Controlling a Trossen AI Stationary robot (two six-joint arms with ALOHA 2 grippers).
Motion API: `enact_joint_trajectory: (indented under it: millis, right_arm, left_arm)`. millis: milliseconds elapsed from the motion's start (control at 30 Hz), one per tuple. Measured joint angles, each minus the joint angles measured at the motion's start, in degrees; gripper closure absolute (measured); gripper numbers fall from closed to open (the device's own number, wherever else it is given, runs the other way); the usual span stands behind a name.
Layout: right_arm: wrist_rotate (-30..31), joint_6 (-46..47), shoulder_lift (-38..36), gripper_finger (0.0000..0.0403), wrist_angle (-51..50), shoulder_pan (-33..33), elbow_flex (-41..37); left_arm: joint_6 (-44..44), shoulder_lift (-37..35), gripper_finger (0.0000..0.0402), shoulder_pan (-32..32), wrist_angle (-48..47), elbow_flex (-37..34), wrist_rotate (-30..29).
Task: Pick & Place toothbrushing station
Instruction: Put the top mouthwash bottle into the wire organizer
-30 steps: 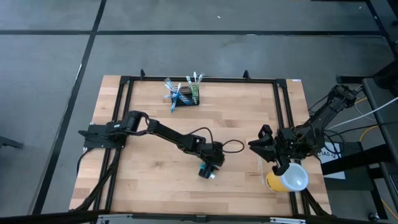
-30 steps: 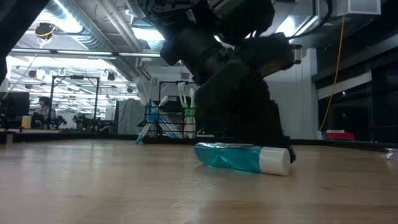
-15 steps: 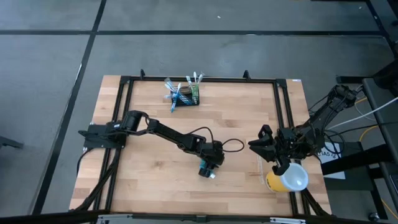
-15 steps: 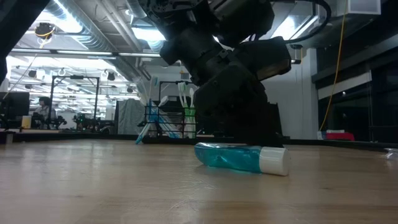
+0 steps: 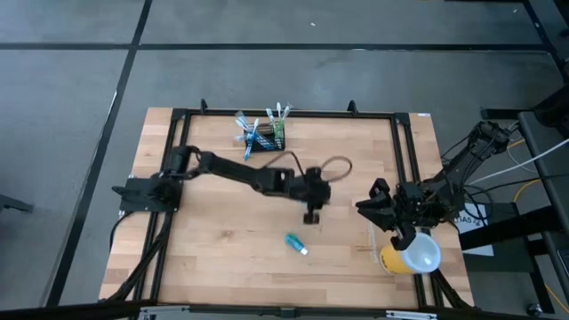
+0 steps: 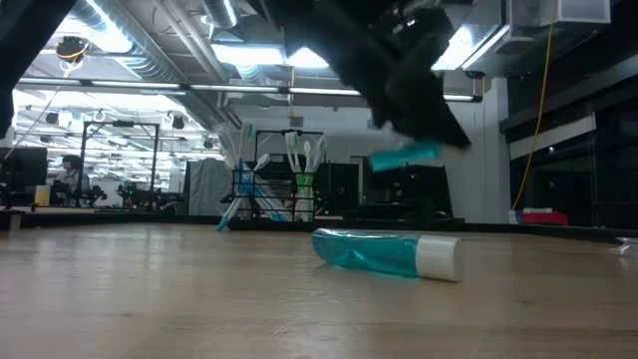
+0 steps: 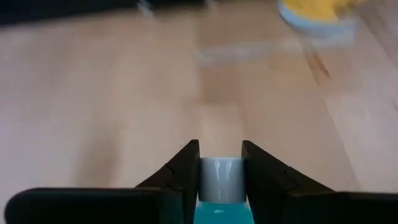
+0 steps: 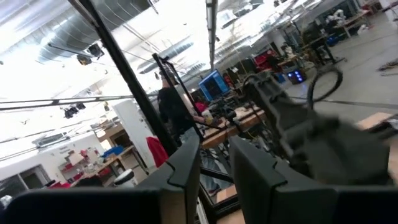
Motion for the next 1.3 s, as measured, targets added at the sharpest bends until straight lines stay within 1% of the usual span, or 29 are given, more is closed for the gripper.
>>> enact_joint_trajectory:
  millis: [67, 167, 333, 400, 533, 600, 667, 700, 767, 900, 967, 1033, 1133, 1200, 1300]
  right_arm:
    - [-0.57, -0.85, -0.02, 0.0314, 0.64, 0.31, 0.02]
    - [-0.58, -2.76, -0.02, 0.0314, 1.61, 0.95, 0.00]
    - [0.32, -6.92, 0.00, 0.0314, 4.17, 1.75, 0.00]
    - [0.34, -7.65, 0.00, 0.0314, 4.63, 1.91, 0.02]
    - [0.50, -8.98, 0.00, 0.0314, 5.59, 1.96, 0.00]
    - [0.50, -9.47, 0.00, 0.0314, 5.72, 1.98, 0.00]
    - [0.74, -9.53, 0.00, 0.0314, 5.81, 1.98, 0.00]
    - [0.74, -9.53, 0.00, 0.0314, 5.91, 1.98, 0.00]
    - [0.91, -9.62, 0.00, 0.0314, 5.96, 1.98, 0.00]
    - [2.06, -9.54, 0.00, 0.0314, 6.18, 1.98, 0.00]
    - [2.36, -8.80, 0.00, 0.0314, 6.16, 1.97, 0.00]
    - [2.41, -8.54, 0.00, 0.0314, 6.16, 1.98, 0.00]
    - [2.94, -8.33, 0.00, 0.0314, 6.14, 1.98, 0.00]
    - [3.74, -8.30, 0.00, 0.0314, 6.14, 1.98, 0.00]
    - [3.92, -8.35, 0.00, 0.0314, 6.14, 1.95, 0.00]
  left_arm:
    - [0.33, -2.39, 0.0308, 1.72, 0.35, -0.04, -3.02]
    - [0.93, -6.57, 0.0308, 5.35, 0.24, -0.24, -9.27]
    - [-1.27, -14.66, 0.0308, 11.68, -2.09, -0.79, -25.21]
    - [-3.30, -17.80, 0.0308, 14.00, -1.39, -2.30, -29.91]
    - [-6.04, -25.03, 0.0308, 17.61, 6.10, -9.09, -37.83]
    - [-7.89, -28.06, 0.0308, 18.77, 7.88, -13.32, -40.06]
    - [-10.99, -30.57, 0.0308, 19.18, 9.67, -17.63, -41.69]
    - [-12.66, -31.60, 0.0308, 19.17, 11.05, -19.81, -43.44]
    - [-15.71, -33.50, 0.0308, 18.78, 17.03, -24.49, -46.88]
    - [-17.22, -34.25, 0.0308, 16.96, 36.31, -33.55, -55.57]
    - [-16.66, -33.60, 0.0308, 16.37, 46.76, -37.50, -58.34]
    - [-15.43, -32.34, 0.0308, 16.23, 54.35, -40.93, -60.46]
    - [-10.92, -30.31, 0.0308, 16.17, 62.24, -43.90, -61.90]
    - [-9.93, -29.21, 0.0308, 16.62, 64.00, -44.75, -63.11]
    - [-12.85, -26.64, 0.0308, 18.42, 63.58, -44.92, -59.82]
